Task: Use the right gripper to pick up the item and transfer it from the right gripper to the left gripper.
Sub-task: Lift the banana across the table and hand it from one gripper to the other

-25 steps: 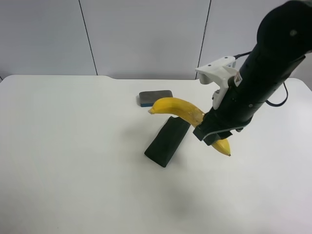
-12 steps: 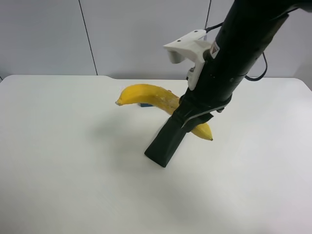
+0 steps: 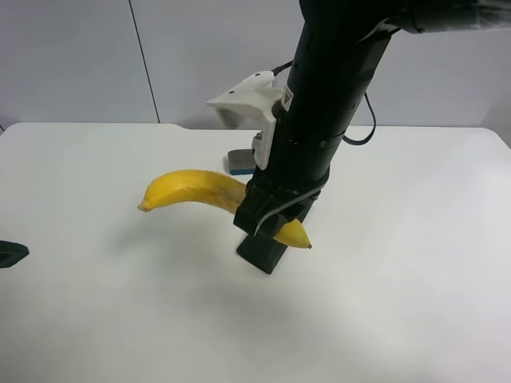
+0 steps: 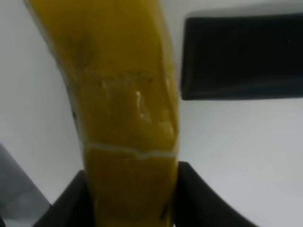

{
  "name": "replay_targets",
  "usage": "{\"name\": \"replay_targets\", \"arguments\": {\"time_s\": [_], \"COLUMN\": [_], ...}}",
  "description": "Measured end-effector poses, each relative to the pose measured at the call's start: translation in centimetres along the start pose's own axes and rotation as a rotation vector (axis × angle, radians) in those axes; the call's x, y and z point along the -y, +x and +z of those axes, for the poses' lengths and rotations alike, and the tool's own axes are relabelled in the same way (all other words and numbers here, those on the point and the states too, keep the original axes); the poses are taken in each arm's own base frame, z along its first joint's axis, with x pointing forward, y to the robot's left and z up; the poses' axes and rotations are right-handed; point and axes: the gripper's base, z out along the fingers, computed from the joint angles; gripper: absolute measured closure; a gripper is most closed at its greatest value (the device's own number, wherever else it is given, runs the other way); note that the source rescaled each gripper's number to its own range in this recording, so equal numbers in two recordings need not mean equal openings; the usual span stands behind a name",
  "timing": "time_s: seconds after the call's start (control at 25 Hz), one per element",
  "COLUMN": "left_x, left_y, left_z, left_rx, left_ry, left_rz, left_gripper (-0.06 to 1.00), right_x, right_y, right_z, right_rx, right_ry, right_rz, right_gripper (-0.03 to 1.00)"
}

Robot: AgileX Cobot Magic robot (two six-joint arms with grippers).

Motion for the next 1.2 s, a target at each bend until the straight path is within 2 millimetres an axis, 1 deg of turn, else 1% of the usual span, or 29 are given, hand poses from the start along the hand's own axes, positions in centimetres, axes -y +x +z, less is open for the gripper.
{"name": "replay_targets", "arguments": {"time_s": [0.12,0.2,0.4,0.64,0.88,1.2], "left_x": [0.4,0.8,1.6,1.9,2.2,2.6], "left_y": [-1.3,-1.9,-2.8,-3.6,-4.4,-5.4], "left_z": [0.8,1.5,2.9,4.1,5.8,7.5], "left_rx": [-0.017,-0.027,-0.056,-0.055,-0.067,-0.047], "left_ry": [0.013,0.026,0.055,0.063,0.075,0.083], "left_rz": [0.067,0.103,0.154,0.171,0.185,0.197], "left_gripper": [-0.06,-0.06,-0.06,-0.06,-0.06,-0.06], "right_x": [-1.3,-1.8,-1.8,-1.8,-2.0,-2.0], "right_y": [-0.3,-0.3,-0.4,-0.7,-1.1,-1.6], "right_z": [0.2,0.3,0.3,0.3,0.3,1.5], "right_rx": [-0.006,-0.005,-0.001,0.037,0.075,0.067], "right_ry": [-0.013,-0.019,-0.022,-0.019,-0.049,-0.074], "right_rz": [-0.050,-0.064,-0.063,-0.059,-0.036,-0.016], "right_gripper": [0.95,0.95,0.95,0.95,0.95,0.95]}}
